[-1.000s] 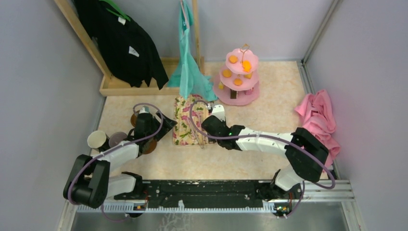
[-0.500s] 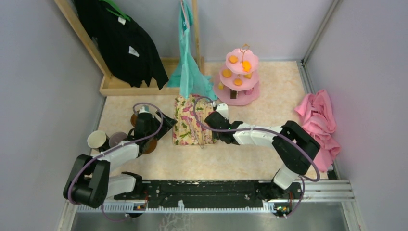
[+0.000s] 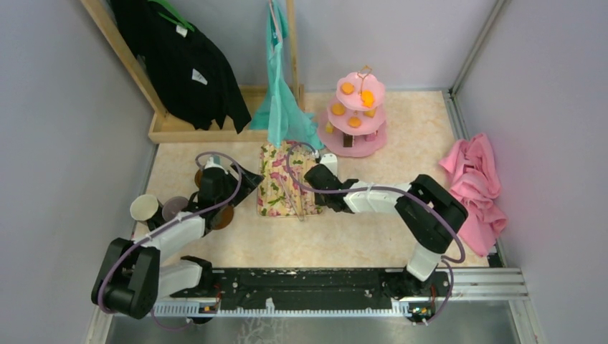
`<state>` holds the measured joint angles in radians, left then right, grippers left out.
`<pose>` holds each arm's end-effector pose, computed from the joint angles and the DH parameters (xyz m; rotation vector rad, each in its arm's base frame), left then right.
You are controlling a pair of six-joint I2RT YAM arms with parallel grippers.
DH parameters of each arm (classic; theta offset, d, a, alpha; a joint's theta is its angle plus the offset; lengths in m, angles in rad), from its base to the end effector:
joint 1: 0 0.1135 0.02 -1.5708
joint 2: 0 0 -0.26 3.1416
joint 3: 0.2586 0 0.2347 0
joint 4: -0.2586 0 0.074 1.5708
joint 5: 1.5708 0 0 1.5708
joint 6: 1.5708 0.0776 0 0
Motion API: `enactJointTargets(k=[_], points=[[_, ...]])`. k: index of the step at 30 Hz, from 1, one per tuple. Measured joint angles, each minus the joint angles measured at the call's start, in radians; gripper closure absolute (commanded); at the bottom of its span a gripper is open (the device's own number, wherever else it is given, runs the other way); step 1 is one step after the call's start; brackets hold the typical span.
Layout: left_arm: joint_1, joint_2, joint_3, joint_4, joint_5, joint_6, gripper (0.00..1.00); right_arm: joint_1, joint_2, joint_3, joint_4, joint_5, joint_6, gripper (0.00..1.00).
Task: Serve the afternoon tea
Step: Place the clamp on the tray.
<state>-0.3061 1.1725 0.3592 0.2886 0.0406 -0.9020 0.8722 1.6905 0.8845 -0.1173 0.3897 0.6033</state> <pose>0.2373 -0.0783 0.1536 -0.6184 2.1010 -0.7538 0.2409 0.2409 0.1332 -0.1645 2.4038 0.1915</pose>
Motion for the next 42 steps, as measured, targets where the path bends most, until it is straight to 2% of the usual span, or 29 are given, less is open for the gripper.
enactJointTargets(k=[21,25,32,42], points=[[-0.002,-0.249,0.011,-0.159,-0.146,-0.008,0.18,-0.019,0.078,0.074,0.067,-0.056,-0.127,0.83],[-0.004,-0.299,0.021,-0.193,-0.186,-0.010,0.18,-0.019,0.093,0.094,0.062,-0.057,-0.136,0.79],[-0.006,-0.385,0.044,-0.266,-0.252,-0.002,0.17,0.035,0.072,0.094,-0.005,0.064,-0.155,0.64],[-0.006,-0.483,0.206,-0.392,-0.348,0.050,0.17,0.174,-0.108,0.132,-0.143,0.195,-0.204,0.59]])
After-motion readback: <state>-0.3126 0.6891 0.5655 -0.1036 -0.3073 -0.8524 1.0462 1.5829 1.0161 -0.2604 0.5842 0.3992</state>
